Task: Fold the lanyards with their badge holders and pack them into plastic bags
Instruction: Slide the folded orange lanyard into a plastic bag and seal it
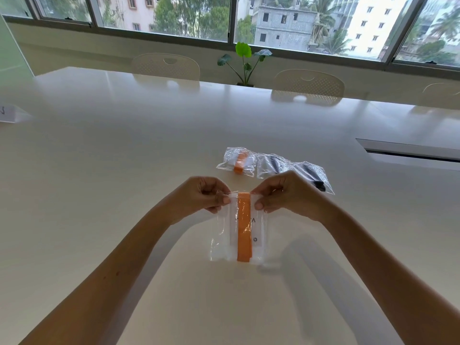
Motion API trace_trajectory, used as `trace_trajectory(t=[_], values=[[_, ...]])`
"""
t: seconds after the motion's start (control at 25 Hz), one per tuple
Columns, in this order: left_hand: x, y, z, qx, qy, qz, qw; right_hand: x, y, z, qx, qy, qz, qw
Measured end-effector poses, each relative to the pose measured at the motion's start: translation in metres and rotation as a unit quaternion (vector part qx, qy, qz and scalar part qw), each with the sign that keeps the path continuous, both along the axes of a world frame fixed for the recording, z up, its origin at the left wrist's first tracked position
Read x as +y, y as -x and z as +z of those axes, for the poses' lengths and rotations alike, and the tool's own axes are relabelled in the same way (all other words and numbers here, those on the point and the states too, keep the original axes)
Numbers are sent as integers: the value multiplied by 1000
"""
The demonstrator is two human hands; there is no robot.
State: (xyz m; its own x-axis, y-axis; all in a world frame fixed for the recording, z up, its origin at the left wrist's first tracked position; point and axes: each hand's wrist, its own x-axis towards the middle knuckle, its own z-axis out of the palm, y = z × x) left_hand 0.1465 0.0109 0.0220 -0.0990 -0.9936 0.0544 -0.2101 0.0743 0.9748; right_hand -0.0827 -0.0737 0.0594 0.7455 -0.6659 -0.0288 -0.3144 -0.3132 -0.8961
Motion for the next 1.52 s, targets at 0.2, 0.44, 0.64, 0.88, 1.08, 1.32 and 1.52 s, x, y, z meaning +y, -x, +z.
trace_trajectory(t=[0.2, 0.44, 0.64, 0.88, 1.08, 1.32, 1.52], values=[[1, 1, -1, 19, -6, 1, 1000, -4, 1, -3, -28, -17, -18, 999], [0, 5, -2, 35, 11, 25, 999, -7, 2, -2, -18, -20, -28, 999], [0, 4, -1, 46, 28, 45, 998, -8, 5, 3, -14, -4, -30, 999], [-1, 5, 1, 33, 21, 58, 998, -9, 8, 5, -15, -15, -27, 999], [1, 1, 5, 28, -53, 66, 996, -8, 7, 4, 3, 2, -52, 999], [0, 1, 4, -50, -56, 108, 991, -11, 1, 2, 42, -41, -61, 996], [2, 1, 6, 20, -61, 87, 994, -16, 3, 5, 57, -121, -79, 988]])
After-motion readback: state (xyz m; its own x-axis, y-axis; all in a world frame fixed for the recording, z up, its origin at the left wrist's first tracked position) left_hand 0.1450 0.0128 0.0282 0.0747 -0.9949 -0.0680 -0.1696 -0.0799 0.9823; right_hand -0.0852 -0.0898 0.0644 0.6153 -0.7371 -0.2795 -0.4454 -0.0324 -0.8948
